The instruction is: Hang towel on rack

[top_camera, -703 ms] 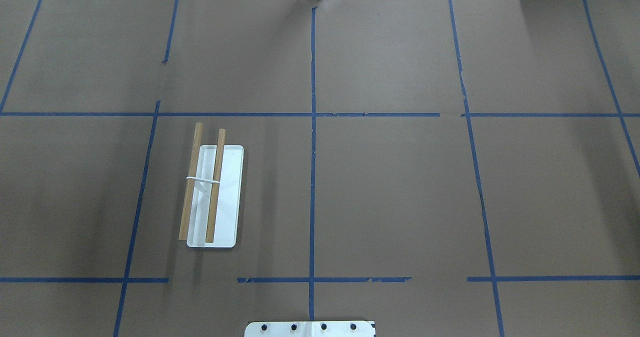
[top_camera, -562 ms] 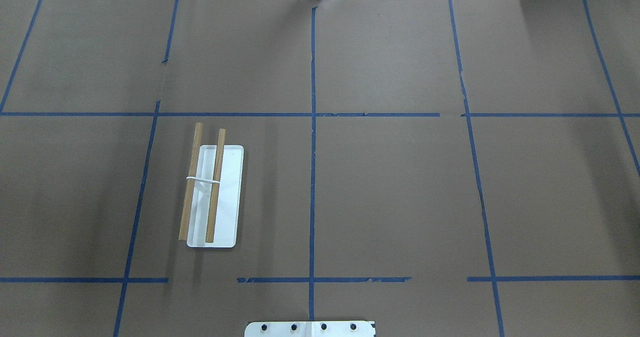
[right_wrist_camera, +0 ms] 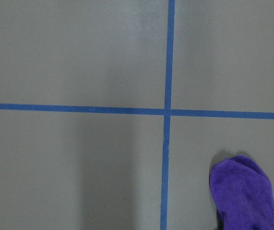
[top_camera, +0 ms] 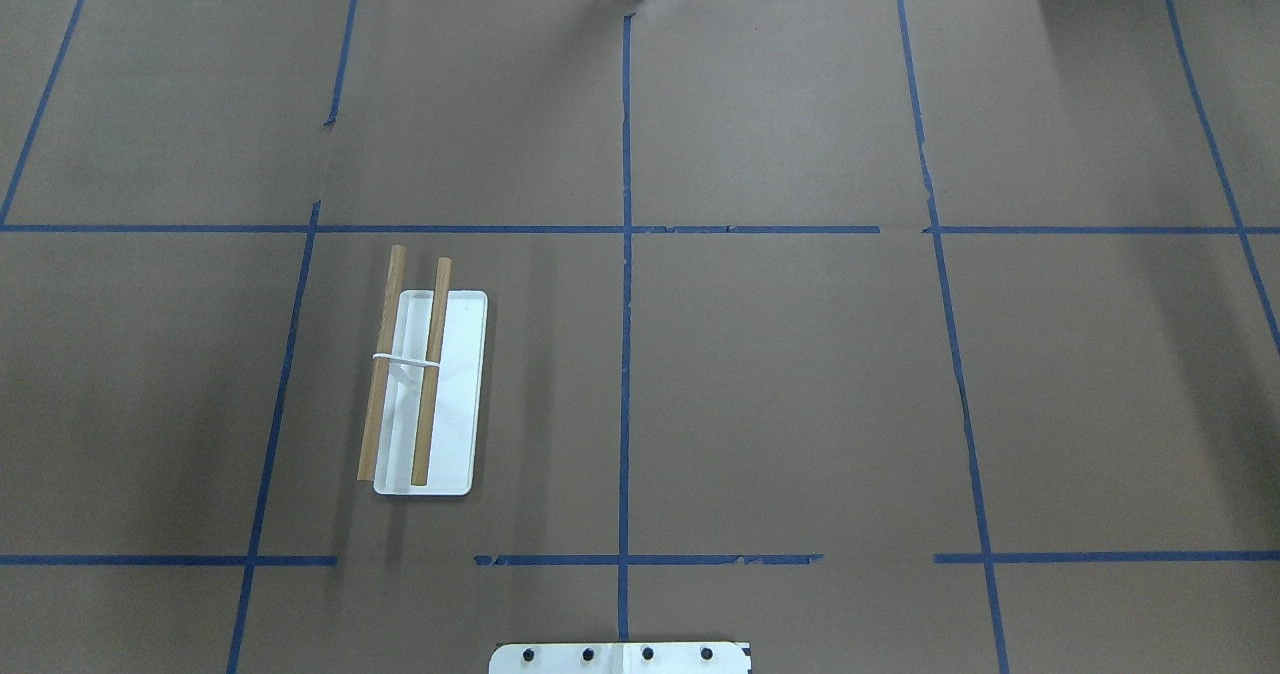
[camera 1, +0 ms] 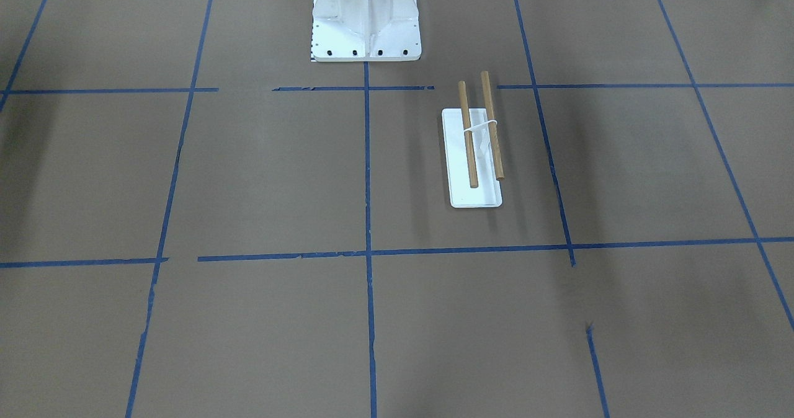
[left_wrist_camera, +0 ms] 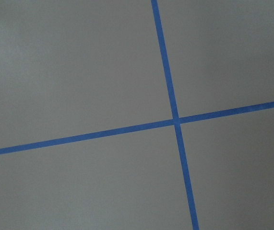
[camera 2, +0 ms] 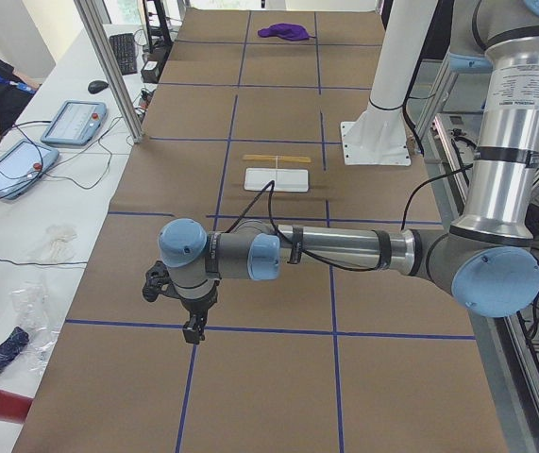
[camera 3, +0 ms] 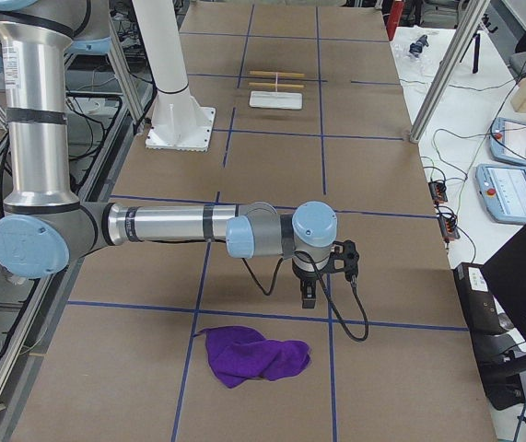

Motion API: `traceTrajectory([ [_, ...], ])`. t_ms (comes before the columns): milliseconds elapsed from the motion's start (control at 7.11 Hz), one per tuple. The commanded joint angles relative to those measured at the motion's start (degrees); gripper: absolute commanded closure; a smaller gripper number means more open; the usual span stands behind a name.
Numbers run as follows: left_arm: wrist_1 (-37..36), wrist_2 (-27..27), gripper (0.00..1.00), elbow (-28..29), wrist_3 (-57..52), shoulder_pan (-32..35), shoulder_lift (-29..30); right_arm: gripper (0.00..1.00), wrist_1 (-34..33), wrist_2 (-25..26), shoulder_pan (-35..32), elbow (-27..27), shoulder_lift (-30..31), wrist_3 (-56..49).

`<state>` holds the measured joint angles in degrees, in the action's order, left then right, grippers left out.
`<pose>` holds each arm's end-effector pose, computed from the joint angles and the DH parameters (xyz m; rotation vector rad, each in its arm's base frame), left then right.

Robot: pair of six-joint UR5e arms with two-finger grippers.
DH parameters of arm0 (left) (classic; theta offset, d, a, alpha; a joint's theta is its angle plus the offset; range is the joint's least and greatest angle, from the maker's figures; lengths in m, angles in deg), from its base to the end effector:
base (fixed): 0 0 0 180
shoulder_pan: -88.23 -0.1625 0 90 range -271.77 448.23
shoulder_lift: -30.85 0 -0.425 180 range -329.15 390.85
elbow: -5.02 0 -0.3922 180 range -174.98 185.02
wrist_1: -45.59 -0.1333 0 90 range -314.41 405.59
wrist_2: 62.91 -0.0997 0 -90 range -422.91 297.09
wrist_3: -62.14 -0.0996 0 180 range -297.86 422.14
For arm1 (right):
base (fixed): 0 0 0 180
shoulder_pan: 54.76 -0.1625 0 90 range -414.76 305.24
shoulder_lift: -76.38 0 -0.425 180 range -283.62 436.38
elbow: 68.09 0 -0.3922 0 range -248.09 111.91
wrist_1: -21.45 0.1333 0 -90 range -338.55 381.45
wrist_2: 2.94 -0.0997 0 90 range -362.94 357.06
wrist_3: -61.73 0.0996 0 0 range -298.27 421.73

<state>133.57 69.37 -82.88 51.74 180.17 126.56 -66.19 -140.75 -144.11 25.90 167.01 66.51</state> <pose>-0.0844 -0.5329 0.6316 0.1057 0.7315 0.1511 0.0539 -0.4934 0.6211 0.0544 -0.8372 0.0262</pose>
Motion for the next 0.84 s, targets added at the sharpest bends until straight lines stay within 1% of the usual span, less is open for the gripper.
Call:
traceTrajectory([
  [0,0.0,0.0,0.00,-1.1,0.0,0.0,0.0,0.00,7.9,-0.3,0.4,-4.6,3.6,2.1],
  [141,0.0,0.1,0.00,-1.6,0.0,0.0,-0.1,0.00,22.4,0.1,0.5,-10.4,6.8,1.6],
  [281,0.0,1.3,0.00,-1.8,0.0,0.1,-0.1,0.00,33.3,0.4,1.3,-18.0,6.9,2.1],
  [422,0.0,1.7,0.00,-2.4,0.0,0.1,-0.9,0.00,37.8,2.4,4.2,-22.9,6.8,2.2],
  [562,0.0,1.7,0.00,-3.0,0.0,0.0,-1.0,0.00,37.9,5.9,5.7,-23.3,6.9,2.2],
  [703,0.0,1.7,0.00,-3.1,0.0,0.0,-1.1,0.00,37.8,6.2,6.0,-24.9,7.6,1.9],
])
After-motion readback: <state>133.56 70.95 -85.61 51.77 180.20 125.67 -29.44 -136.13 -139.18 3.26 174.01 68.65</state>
